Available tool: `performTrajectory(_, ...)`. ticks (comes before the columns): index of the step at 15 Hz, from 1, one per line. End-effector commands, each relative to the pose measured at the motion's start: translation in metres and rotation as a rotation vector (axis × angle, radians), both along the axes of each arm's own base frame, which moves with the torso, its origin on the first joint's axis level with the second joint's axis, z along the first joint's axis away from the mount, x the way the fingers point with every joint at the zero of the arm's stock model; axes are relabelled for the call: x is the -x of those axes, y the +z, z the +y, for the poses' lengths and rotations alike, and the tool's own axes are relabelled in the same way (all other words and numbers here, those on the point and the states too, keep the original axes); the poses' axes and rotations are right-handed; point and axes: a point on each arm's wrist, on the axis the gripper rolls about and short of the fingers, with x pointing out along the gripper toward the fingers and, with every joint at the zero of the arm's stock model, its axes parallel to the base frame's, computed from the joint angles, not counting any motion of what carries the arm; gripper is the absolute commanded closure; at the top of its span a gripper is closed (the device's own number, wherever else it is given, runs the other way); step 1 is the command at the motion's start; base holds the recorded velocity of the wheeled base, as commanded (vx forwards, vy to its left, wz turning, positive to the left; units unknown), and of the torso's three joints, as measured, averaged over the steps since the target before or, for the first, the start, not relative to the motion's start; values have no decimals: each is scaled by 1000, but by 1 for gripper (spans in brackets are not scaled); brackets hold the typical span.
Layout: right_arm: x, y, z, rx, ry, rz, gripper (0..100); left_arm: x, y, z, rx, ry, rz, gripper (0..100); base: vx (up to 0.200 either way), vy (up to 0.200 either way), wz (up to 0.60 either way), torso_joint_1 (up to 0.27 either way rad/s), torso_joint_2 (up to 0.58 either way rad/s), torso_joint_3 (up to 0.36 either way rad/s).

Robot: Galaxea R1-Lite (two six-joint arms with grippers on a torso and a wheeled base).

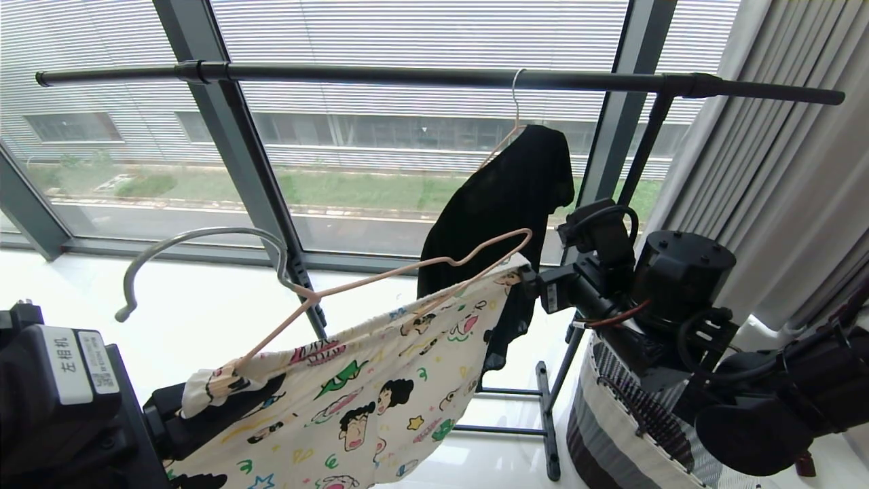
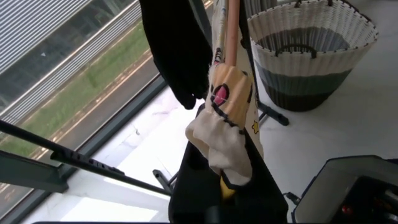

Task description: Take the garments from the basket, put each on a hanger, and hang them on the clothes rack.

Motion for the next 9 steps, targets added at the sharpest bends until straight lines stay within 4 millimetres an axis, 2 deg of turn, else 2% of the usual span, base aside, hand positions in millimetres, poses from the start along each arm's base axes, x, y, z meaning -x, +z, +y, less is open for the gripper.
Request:
performTrajectory(1, 1, 11, 0, -27, 2, -19, 0, 2, -4, -1, -10, -19, 10, 100, 0, 0, 0, 0, 0, 0)
performTrajectory(9, -3, 29, 3, -48, 21, -1, 0, 1, -18, -2, -57, -27, 45, 100, 0, 0, 0, 0, 0, 0)
